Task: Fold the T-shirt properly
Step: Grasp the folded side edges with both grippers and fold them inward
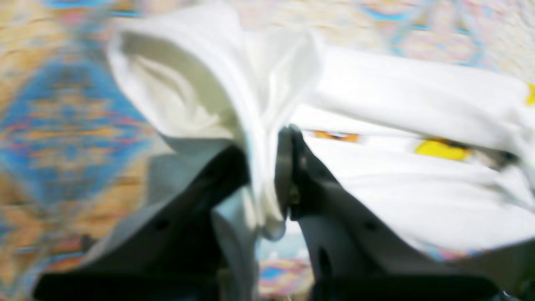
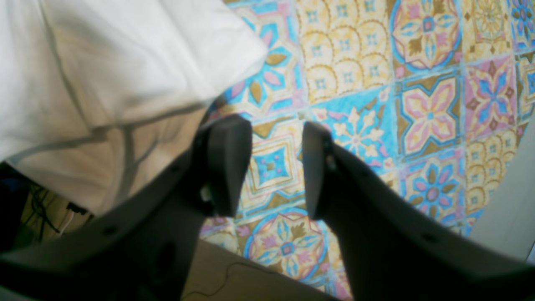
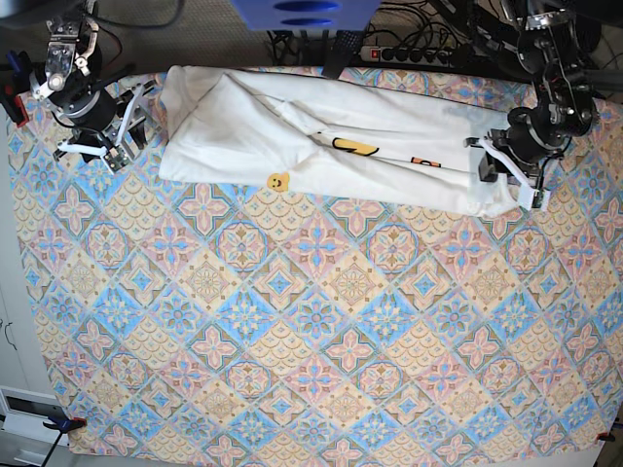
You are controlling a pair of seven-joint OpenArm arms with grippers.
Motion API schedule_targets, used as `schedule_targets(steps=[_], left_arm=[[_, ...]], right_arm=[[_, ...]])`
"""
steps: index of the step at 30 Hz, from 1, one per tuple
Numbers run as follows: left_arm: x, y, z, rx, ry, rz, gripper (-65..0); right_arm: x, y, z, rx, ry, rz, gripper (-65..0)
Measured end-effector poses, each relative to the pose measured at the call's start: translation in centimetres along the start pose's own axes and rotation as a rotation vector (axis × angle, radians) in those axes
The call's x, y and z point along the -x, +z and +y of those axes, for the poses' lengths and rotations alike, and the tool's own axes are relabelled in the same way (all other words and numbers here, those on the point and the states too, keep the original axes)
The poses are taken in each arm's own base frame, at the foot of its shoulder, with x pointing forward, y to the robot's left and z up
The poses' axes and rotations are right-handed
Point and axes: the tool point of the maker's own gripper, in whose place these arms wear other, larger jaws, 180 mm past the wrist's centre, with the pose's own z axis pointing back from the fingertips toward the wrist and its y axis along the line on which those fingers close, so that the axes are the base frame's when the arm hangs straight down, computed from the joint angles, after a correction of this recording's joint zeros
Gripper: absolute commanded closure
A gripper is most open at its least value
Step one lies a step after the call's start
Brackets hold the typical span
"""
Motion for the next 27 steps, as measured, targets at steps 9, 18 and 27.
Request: schedule_targets(steps=[9,18,27], left_arm=[[1.0,-1.3,-4.1,0.08,0.034,0.025,-1.1],[1.8,-2.5,-8.1,0.167,0.002,0.057,-1.1],[1.6,-2.3,-8.2,0.175,-0.004,0.052,-30.1]], right_arm=[[0.1,0.0,-0.2,0.005,0.001,0.002,-23.6],[0.1,0.0,-0.1,0.005,0.0,0.002,-23.6],[0.0,0.0,-0.1,0.004,-0.001,-0.002,-23.6]])
